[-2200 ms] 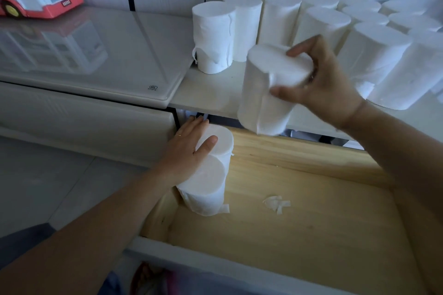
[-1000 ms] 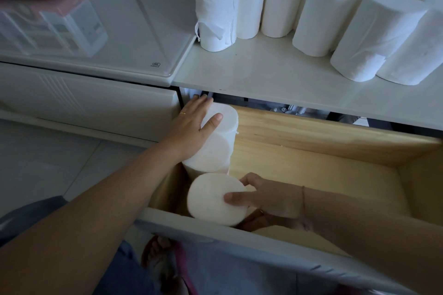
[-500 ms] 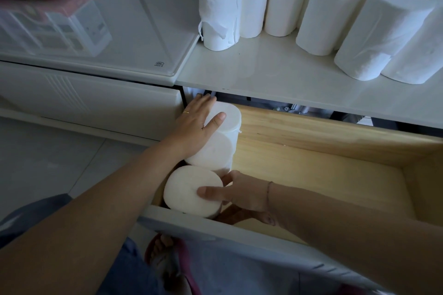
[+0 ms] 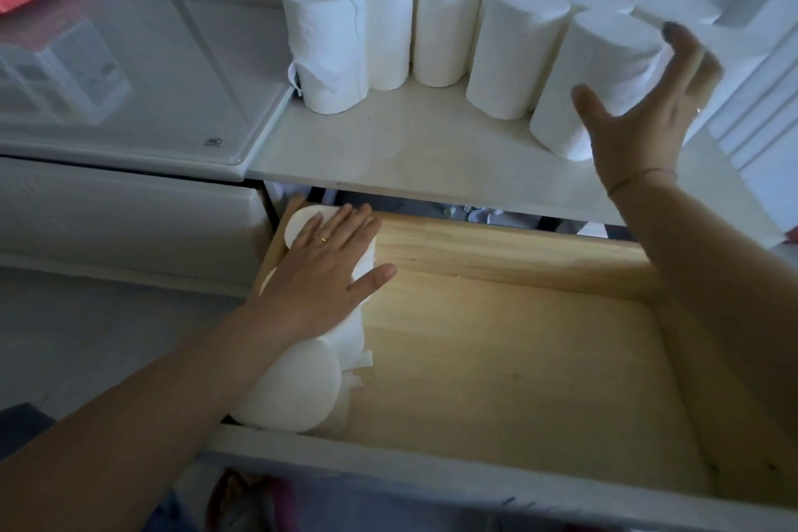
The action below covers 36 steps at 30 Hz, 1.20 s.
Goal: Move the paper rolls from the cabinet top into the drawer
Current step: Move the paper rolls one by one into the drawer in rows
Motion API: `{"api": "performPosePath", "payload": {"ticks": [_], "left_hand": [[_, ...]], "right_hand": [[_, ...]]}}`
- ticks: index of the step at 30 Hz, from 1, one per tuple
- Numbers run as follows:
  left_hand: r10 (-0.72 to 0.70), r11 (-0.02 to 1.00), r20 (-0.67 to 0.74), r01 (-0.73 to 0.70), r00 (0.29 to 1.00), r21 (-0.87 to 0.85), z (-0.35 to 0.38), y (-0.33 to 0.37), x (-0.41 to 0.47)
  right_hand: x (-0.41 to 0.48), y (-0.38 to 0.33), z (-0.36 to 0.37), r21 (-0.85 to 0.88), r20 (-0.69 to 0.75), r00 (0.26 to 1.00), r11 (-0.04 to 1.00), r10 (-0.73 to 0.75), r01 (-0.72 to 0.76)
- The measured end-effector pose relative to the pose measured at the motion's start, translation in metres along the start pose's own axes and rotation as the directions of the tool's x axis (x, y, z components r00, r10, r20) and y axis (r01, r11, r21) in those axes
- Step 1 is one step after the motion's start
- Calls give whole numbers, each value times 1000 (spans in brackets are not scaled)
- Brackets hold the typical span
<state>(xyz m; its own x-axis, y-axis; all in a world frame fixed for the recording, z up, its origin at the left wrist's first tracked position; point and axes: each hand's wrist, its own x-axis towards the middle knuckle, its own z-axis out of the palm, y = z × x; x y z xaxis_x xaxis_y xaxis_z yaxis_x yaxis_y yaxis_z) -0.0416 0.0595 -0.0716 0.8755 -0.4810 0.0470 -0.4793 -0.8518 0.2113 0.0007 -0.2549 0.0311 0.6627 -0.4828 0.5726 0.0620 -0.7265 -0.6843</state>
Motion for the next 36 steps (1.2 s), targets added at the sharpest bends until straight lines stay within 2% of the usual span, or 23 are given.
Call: {"api": "performPosePath", "payload": {"ticks": [6, 10, 12, 15, 17, 21, 24, 29, 31, 36], "left_hand": [[-6, 1000, 7, 6, 1000, 23, -1, 0, -1], [-7, 1000, 1, 7, 1000, 18, -2, 1, -1], [-9, 1000, -3, 9, 1000, 13, -3, 1, -2], [-12, 1000, 1, 12, 1000, 10, -4, 3, -2], [-16, 1000, -1, 16, 1000, 12, -5, 3, -3], [-12, 1000, -3, 12, 1000, -16, -6, 5, -4], [-21, 998, -19, 20, 1000, -60, -7, 6, -4], [-18, 998, -30, 16, 999, -55, -6, 5, -4], [-13, 998, -15, 12, 1000, -64, -5, 4, -4], [-6, 999, -1, 6, 1000, -47, -5, 3, -3]], "right_hand": [[33, 7, 21, -75, 64, 998, 997, -25, 29], [37, 7, 34, 67, 125, 990, 995, 62, -70], [37, 4, 37, 82, 114, 989, 991, 99, -109], [29, -8, 30, 99, 113, 990, 991, 82, -93], [12, -18, 21, 166, 190, 981, 984, 35, -67], [-40, -40, -12, 402, 437, 883, 915, -170, -23], [-74, -46, -30, 443, 542, 789, 896, -291, 27], [-117, -18, -13, 295, 747, 646, 949, -156, -112], [-130, -3, 0, 208, 801, 590, 971, -101, -116], [-146, 12, 17, 151, 818, 571, 983, -65, -104]]}}
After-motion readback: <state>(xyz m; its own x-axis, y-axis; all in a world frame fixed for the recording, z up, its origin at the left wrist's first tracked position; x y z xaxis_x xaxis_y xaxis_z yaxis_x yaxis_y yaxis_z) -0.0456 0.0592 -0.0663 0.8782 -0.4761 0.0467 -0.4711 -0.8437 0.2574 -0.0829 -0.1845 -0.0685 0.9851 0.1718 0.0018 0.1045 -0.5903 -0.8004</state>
